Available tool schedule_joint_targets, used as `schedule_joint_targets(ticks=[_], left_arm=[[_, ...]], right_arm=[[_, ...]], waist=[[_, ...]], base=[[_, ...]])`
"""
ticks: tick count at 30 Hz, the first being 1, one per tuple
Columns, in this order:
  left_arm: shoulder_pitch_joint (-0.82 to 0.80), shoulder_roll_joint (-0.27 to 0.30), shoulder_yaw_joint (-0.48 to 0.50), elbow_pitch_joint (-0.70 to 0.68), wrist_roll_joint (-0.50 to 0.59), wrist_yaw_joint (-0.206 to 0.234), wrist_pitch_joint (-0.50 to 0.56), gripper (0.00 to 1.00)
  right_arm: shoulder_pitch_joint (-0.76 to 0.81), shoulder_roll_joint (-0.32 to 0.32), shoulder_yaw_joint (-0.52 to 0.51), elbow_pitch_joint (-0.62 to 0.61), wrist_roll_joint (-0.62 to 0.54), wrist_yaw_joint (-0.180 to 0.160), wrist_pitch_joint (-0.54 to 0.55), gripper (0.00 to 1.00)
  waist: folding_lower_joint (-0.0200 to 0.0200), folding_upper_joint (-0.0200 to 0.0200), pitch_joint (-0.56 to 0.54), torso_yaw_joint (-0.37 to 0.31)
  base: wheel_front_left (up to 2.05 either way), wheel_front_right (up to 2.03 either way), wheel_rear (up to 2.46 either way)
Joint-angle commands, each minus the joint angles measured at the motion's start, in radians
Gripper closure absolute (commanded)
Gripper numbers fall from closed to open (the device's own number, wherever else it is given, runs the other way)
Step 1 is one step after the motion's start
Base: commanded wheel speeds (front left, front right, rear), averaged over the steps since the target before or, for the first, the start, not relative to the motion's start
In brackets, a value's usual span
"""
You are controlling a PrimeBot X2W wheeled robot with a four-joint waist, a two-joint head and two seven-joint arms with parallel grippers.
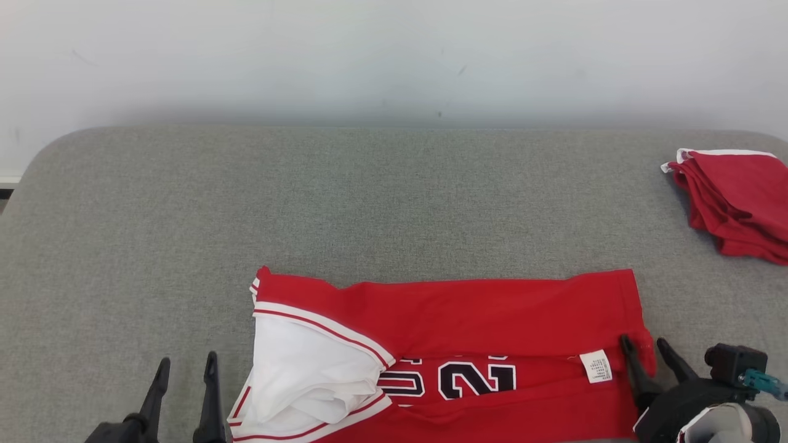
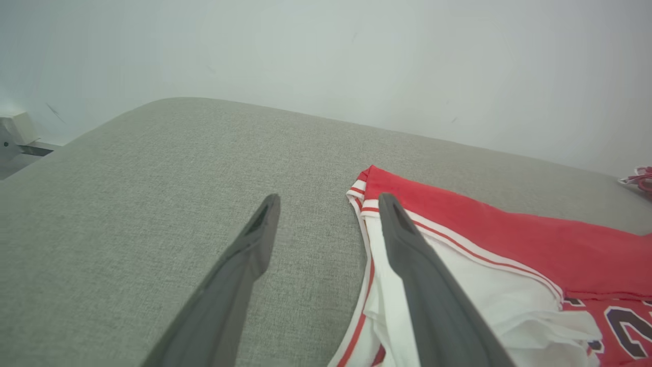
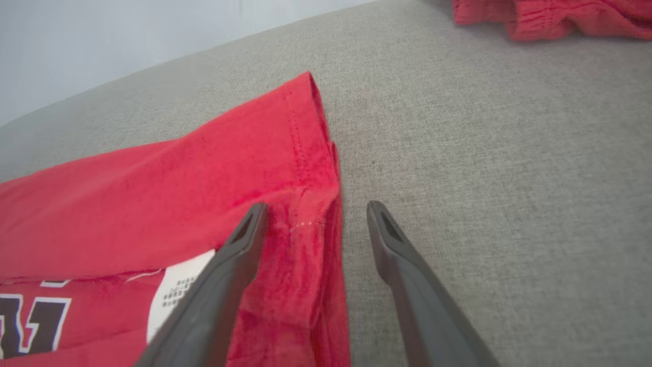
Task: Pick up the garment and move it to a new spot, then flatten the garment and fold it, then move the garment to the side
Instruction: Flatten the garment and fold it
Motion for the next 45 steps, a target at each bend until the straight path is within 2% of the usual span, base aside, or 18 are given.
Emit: schedule_joint_targets(ticks=[1,8,9,10,11,12,18,25,29,33,38,45], left_arm=[[0.024,-0.019,0.024,-0.004,0.015,-0.006,-0.003,0.0],[0.054,-0.052,0.056,0.002,0.058,-0.016,-0.003,0.0],[0.055,-0.054,0.059,0.0,0.063,-0.016,-0.003,0.0],[0.056,-0.056,0.061,0.0,0.067,-0.017,-0.003,0.0],[0.056,-0.056,0.061,0.0,0.067,-0.017,-0.003,0.0],[0.056,-0.058,0.064,0.001,0.069,-0.016,-0.003,0.0],[0.064,-0.064,0.062,0.008,0.072,-0.015,-0.003,0.0],[0.077,-0.065,0.047,0.013,0.069,-0.014,-0.003,0.0],[0.082,-0.065,0.043,0.018,0.077,-0.014,-0.003,0.0],[0.1,-0.065,0.049,0.024,0.077,-0.014,-0.003,0.0],[0.108,-0.065,0.053,0.031,0.073,-0.014,-0.003,0.0],[0.107,-0.065,0.048,0.035,0.076,-0.014,-0.003,0.0]], right_arm=[[-0.005,0.015,0.007,0.026,-0.001,0.0,0.012,0.0],[-0.002,0.044,0.032,0.092,0.023,0.0,0.047,0.0],[-0.003,0.047,0.036,0.096,0.027,0.0,0.049,0.27],[-0.004,0.049,0.04,0.099,0.028,0.0,0.049,0.75],[-0.004,0.049,0.04,0.099,0.028,0.0,0.049,0.75],[-0.006,0.05,0.044,0.1,0.03,0.0,0.048,1.0],[-0.027,0.035,0.047,0.11,0.044,0.0,0.033,1.0],[0.003,-0.036,0.014,0.128,0.075,0.0,0.013,1.0],[0.022,-0.075,0.0,0.106,0.088,0.0,0.005,1.0],[0.044,-0.085,-0.003,0.054,0.099,0.0,0.004,1.0],[0.061,-0.057,0.016,-0.048,0.075,0.0,0.001,1.0],[0.084,0.028,0.096,-0.236,0.02,0.0,0.042,1.0]], waist=[[0.0,0.0,-0.006,0.004],[0.0,0.0,-0.017,0.016],[0.0,0.0,-0.019,0.017],[0.0,0.0,-0.021,0.018],[0.0,0.0,-0.021,0.018],[0.0,0.0,-0.022,0.019],[0.0,0.0,-0.035,0.015],[0.0,0.0,-0.058,0.012],[0.0,0.0,-0.069,0.006],[0.0,0.0,-0.082,-0.005],[0.0,0.0,-0.092,-0.014],[0.0,0.0,-0.096,-0.01]], base=[[0.0,0.0,0.0],[0.0,0.0,0.0],[0.0,0.0,0.0],[0.0,0.0,0.0],[0.0,0.0,0.0],[0.0,0.0,0.0],[0.0,0.0,0.0],[0.0,0.0,0.0],[0.0,0.0,0.0],[0.0,0.0,0.0],[0.0,0.0,0.0],[0.0,0.0,0.0]])
